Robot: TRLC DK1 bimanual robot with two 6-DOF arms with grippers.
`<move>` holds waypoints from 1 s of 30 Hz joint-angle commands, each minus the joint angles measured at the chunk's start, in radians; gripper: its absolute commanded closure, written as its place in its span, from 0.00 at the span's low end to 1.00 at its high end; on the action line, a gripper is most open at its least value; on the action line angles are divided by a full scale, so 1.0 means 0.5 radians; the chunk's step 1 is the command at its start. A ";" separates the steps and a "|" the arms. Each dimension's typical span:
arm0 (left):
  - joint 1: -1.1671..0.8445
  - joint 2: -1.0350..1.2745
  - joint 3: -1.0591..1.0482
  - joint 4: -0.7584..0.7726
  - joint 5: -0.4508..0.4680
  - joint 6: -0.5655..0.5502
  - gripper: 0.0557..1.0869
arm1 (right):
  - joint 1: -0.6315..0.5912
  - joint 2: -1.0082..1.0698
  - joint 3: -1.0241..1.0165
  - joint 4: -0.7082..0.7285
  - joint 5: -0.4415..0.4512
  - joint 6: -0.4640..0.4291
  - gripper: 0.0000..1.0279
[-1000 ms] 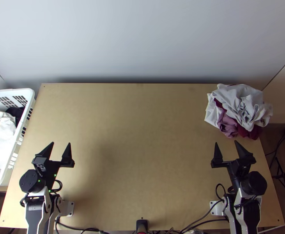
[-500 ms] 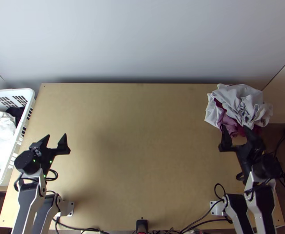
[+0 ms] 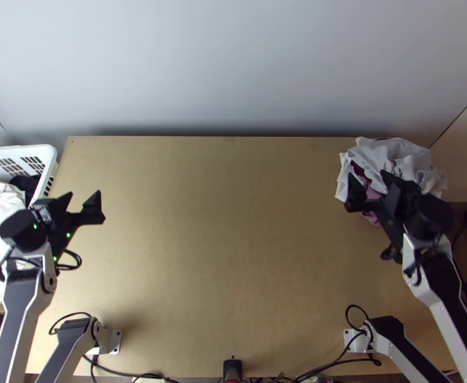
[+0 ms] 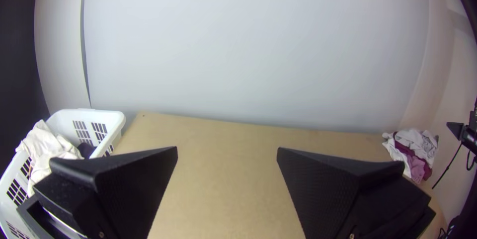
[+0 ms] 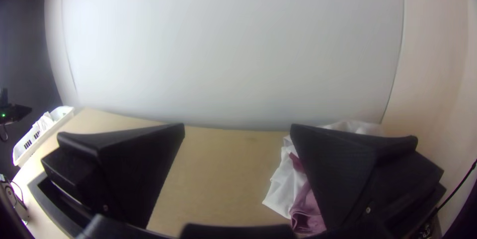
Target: Fold the t-shirt
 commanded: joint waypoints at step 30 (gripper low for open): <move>0.094 1.344 1.098 -0.283 0.041 -0.099 0.05 | 0.765 0.986 1.107 -0.342 -0.059 0.334 0.04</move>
